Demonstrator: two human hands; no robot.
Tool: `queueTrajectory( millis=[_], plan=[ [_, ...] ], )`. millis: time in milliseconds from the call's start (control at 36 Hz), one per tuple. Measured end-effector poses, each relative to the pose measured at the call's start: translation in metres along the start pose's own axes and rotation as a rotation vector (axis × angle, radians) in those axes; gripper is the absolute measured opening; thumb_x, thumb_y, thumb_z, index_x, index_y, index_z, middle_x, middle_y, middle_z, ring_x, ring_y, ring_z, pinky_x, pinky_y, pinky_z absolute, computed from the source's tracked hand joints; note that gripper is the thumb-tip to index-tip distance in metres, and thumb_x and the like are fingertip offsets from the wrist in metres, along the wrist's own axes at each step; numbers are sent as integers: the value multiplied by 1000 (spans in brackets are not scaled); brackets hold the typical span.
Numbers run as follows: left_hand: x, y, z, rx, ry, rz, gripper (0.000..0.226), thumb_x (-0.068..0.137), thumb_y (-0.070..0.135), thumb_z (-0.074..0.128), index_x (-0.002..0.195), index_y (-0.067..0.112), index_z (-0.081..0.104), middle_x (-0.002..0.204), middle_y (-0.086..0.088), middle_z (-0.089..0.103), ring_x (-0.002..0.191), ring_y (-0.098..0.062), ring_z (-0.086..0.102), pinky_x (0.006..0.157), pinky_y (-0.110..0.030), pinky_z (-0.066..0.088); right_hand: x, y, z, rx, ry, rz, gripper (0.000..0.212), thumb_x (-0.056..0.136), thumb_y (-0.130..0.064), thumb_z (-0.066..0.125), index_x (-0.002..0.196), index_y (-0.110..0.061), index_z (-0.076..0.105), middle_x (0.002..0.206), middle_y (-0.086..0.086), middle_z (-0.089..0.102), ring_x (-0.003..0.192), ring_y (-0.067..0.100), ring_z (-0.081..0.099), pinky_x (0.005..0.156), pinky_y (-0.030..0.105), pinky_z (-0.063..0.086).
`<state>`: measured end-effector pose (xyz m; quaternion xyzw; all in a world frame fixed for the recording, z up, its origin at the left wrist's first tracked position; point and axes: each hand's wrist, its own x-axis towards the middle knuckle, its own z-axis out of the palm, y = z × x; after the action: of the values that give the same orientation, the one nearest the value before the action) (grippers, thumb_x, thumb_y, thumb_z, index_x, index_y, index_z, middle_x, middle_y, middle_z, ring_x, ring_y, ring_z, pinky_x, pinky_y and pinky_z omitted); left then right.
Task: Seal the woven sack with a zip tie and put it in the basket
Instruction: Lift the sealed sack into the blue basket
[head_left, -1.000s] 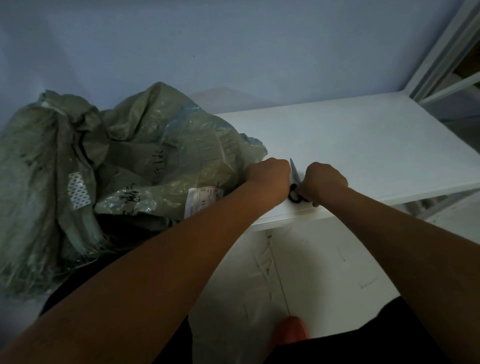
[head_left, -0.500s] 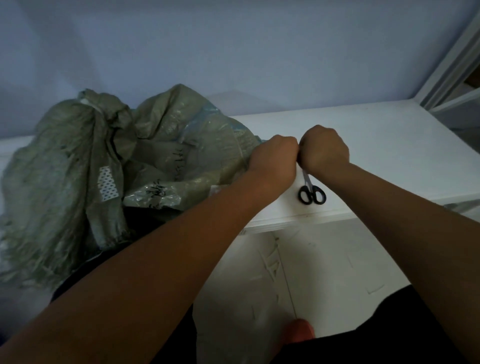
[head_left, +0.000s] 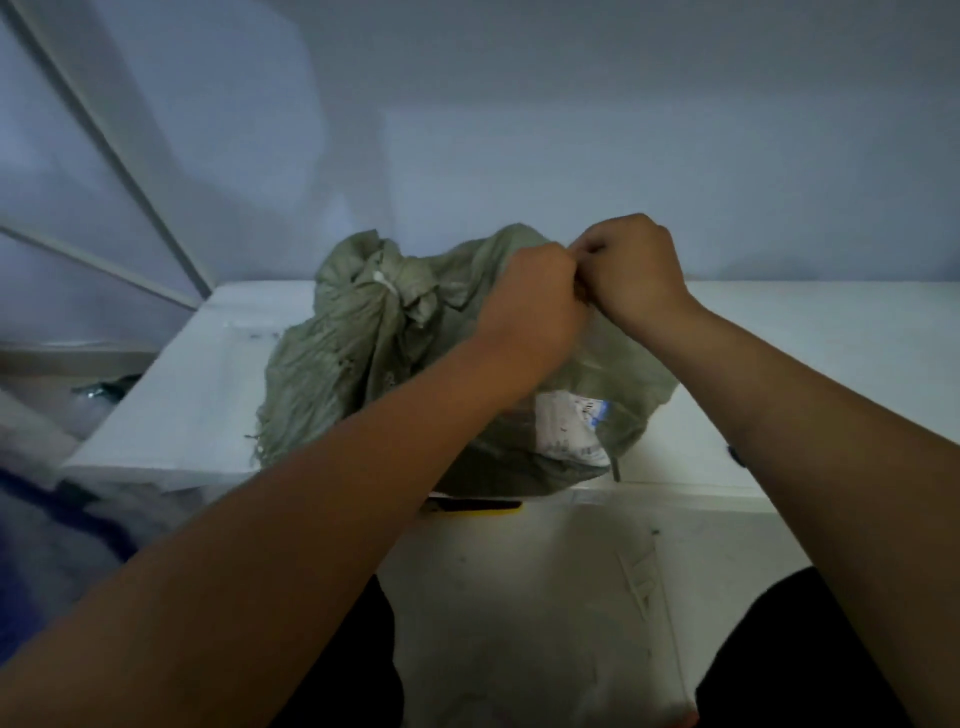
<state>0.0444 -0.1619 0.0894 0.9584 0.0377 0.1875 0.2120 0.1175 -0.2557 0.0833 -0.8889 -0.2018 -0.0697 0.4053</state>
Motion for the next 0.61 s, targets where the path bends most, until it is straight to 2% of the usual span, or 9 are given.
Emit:
queueTrajectory(
  millis=[56,111,167,250,333,389,444,500,611],
  plan=[
    [4,-8,-8,25,29,12,28,84,6,55,60,12,41,63,1,49,64,-18,48,60,-27,35,5,-12,3,63,33,-10,24,72,-8,52,72,-7,76,71,6,73,71,24,70,68,40,60],
    [-9,-21,-31,77,66,-33,33,84,6,54,57,16,37,61,6,40,64,-17,46,58,-29,36,0,-35,17,108,-15,-48,25,75,-4,54,69,-15,75,67,-4,69,69,15,68,61,25,54],
    [-8,-22,-36,112,84,-38,24,82,8,54,62,16,43,61,4,39,66,-20,49,55,-31,38,5,-43,18,210,-60,-24,32,76,2,54,72,-21,75,66,-10,66,66,8,63,59,20,47],
    [-10,-21,-41,165,85,-27,8,84,11,54,78,16,56,66,4,42,68,-19,48,57,-30,40,8,-48,21,332,-150,39,39,78,8,49,75,-20,76,69,-5,69,67,12,65,61,25,50],
    [-13,-23,-46,210,108,-29,16,84,14,56,95,14,68,74,1,52,73,-21,55,58,-30,42,7,-54,22,396,-251,76,40,85,9,44,94,-13,76,87,8,74,77,21,69,61,33,58],
    [-18,-31,-54,252,156,-42,24,83,19,58,104,19,70,86,-2,63,87,-23,61,62,-30,40,2,-66,25,423,-357,70,42,90,9,40,96,-16,74,91,10,74,80,25,69,64,35,59],
    [-24,-37,-64,318,221,-16,34,79,27,62,112,25,69,100,-1,65,102,-25,56,69,-31,38,-4,-77,28,425,-448,86,44,93,5,38,95,-25,71,98,10,75,94,30,73,77,41,63],
    [-31,-38,-72,378,238,-26,44,74,34,65,118,27,65,111,-2,60,111,-26,50,81,-36,37,-8,-83,31,433,-550,116,39,96,-2,41,100,-30,67,110,14,74,107,34,69,91,51,56],
    [-47,-35,-77,394,66,-241,84,72,36,68,147,25,31,148,-11,31,140,-33,23,110,-54,23,-20,-90,42,379,-682,169,43,96,-5,38,118,-30,65,122,17,69,102,33,66,83,45,54]
  ],
)
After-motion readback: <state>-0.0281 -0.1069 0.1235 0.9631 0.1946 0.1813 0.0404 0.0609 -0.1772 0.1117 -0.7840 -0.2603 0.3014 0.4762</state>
